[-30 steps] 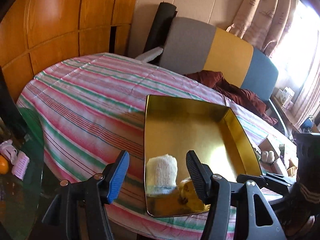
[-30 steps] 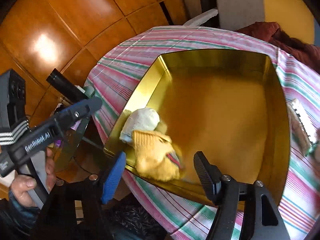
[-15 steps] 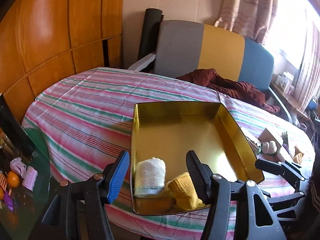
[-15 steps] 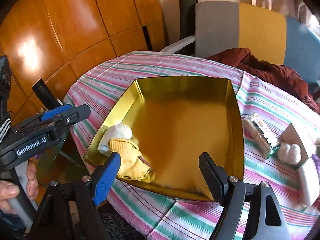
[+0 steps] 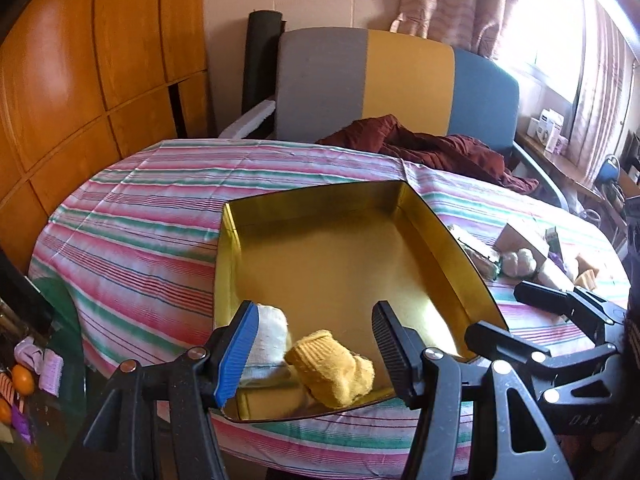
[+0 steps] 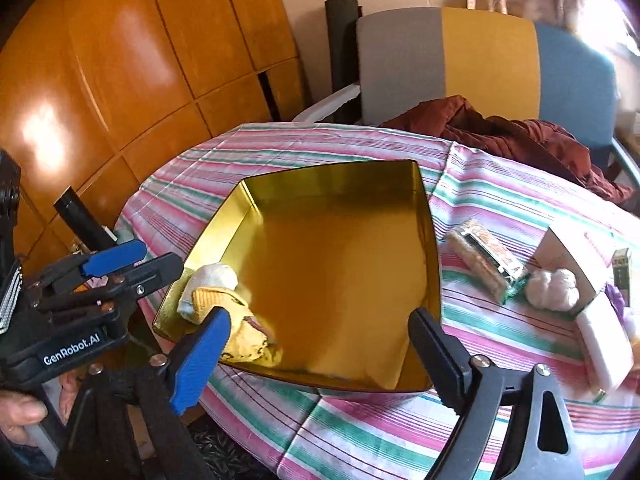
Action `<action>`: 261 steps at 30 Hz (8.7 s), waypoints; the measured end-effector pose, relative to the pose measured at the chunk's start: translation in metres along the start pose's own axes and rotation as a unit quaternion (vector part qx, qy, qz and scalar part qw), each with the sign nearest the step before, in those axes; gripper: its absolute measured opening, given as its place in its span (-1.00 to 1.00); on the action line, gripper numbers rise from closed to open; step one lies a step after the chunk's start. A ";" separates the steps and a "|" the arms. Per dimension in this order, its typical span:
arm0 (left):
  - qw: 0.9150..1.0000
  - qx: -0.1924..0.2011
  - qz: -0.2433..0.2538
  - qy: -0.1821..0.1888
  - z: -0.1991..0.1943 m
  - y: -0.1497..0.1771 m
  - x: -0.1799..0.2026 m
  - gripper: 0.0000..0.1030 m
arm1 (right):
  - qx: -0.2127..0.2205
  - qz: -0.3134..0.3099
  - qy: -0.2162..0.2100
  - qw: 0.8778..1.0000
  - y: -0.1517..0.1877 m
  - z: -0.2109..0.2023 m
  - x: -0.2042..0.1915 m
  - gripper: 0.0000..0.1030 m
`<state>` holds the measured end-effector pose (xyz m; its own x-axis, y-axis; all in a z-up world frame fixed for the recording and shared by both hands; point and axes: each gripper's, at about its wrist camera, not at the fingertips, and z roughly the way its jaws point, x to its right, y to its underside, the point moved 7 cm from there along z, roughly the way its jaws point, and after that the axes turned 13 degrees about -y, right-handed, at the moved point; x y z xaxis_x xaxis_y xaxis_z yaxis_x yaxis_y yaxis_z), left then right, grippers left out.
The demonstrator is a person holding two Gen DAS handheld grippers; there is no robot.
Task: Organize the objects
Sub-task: 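Move the left gripper back to the items and grasp the cracker packet, then lift the cracker packet with the left gripper while the right gripper grasps the cotton ball, then place the cracker packet and cotton ball into the gold tray, opening both grippers, then grasp the medicine carton with the left gripper while the right gripper grasps the green box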
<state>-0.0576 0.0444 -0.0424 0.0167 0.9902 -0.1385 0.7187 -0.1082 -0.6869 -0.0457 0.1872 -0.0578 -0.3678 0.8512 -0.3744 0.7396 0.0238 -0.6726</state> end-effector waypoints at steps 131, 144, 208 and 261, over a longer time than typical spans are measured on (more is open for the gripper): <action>0.968 -0.147 0.136 0.150 0.080 -0.028 0.252 -0.08 | 0.012 0.108 0.073 0.991 0.034 -0.114 0.200 0.70; 0.976 -0.096 0.055 0.188 0.032 -0.041 0.160 -0.08 | -0.103 0.035 0.132 0.985 0.004 -0.021 0.206 0.14; 0.999 0.006 -0.039 0.018 0.013 -0.030 -0.014 0.19 | -0.015 -0.030 -0.014 0.999 -0.009 0.010 -0.020 0.88; 0.958 -0.103 0.147 0.226 0.015 -0.038 0.245 0.21 | 0.036 0.150 0.229 0.961 -0.004 -0.139 0.301 0.70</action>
<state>-0.0914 0.2899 -0.0609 0.5041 0.8622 0.0504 0.7580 -0.4137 -0.5043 -0.0810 0.5166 -0.0786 0.1544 0.9564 -0.2481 0.7272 -0.2800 -0.6268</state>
